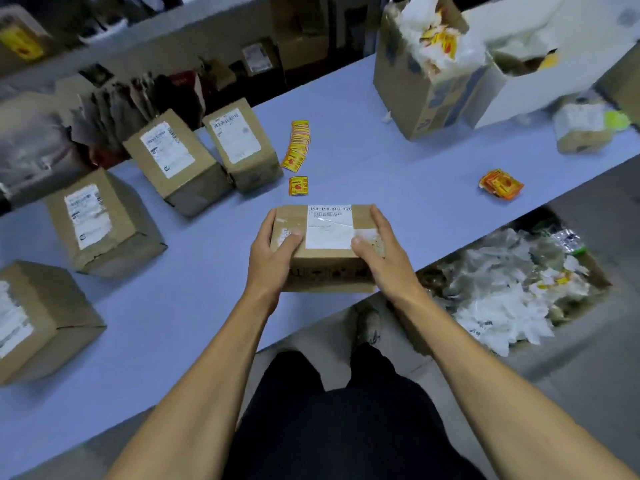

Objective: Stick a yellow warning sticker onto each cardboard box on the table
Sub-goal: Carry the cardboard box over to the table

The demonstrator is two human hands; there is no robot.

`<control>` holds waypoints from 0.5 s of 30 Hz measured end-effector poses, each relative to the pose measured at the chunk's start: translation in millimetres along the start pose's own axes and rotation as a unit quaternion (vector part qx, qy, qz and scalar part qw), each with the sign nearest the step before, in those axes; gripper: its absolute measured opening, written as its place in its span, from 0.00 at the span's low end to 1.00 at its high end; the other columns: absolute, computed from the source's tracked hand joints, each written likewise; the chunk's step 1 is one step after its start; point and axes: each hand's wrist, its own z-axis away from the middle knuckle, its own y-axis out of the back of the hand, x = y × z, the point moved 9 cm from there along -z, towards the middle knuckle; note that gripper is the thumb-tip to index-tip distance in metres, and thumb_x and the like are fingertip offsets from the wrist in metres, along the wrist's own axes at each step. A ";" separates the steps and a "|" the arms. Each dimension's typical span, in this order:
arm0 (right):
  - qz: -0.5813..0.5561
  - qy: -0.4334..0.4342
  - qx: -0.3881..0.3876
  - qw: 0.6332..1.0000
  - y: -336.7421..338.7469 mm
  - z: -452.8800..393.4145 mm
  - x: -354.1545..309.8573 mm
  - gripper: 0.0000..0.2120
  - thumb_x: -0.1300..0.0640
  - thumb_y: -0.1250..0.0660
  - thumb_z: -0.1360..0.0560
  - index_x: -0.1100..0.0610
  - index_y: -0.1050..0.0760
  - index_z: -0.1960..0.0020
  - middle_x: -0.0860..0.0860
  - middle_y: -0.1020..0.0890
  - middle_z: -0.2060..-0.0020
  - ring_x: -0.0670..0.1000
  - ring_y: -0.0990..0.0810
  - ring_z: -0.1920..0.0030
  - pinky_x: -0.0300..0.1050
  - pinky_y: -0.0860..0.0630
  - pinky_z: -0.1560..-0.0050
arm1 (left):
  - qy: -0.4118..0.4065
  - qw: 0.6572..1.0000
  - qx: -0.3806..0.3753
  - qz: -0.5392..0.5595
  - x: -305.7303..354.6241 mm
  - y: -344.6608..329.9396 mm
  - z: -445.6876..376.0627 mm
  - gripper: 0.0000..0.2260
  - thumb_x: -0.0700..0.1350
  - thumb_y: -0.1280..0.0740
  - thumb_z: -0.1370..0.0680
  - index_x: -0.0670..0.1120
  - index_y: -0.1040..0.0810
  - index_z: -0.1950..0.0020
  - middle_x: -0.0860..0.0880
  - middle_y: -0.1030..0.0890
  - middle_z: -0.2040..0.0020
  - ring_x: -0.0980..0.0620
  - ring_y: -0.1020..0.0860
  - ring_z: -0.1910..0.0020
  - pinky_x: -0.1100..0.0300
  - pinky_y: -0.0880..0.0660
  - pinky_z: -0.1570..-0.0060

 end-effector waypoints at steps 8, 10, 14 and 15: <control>0.104 0.025 -0.120 0.987 -45.5 -57.5 -19.8 0.39 0.51 0.31 0.22 0.44 0.50 0.19 0.46 0.39 0.21 0.50 0.35 0.25 0.50 0.36 0.25 | 0.033 0.995 0.095 0.005 -24.7 33.6 -11.3 0.27 0.50 0.36 0.18 0.58 0.41 0.21 0.58 0.27 0.34 0.56 0.26 0.35 0.62 0.30 0.39; 0.120 0.044 -0.132 0.983 -58.8 -69.5 -24.3 0.40 0.51 0.30 0.23 0.44 0.49 0.19 0.45 0.40 0.21 0.49 0.36 0.24 0.51 0.36 0.25 | 0.031 0.993 0.111 0.024 -28.9 42.1 -15.8 0.27 0.48 0.35 0.18 0.56 0.40 0.21 0.58 0.27 0.34 0.56 0.26 0.35 0.61 0.29 0.36; 0.159 0.071 -0.148 0.974 -84.4 -89.6 -28.2 0.39 0.52 0.30 0.23 0.45 0.49 0.19 0.43 0.44 0.20 0.46 0.40 0.23 0.45 0.38 0.25 | 0.034 0.988 0.134 0.062 -41.0 58.5 -32.0 0.27 0.43 0.34 0.19 0.52 0.39 0.21 0.56 0.25 0.33 0.57 0.24 0.36 0.60 0.27 0.34; 0.169 0.075 -0.153 0.971 -90.3 -94.8 -29.9 0.39 0.52 0.30 0.23 0.46 0.49 0.19 0.43 0.45 0.20 0.45 0.41 0.23 0.43 0.39 0.26 | 0.039 0.987 0.138 0.067 -45.0 62.0 -37.5 0.28 0.43 0.33 0.19 0.52 0.39 0.21 0.55 0.26 0.32 0.56 0.25 0.35 0.57 0.27 0.33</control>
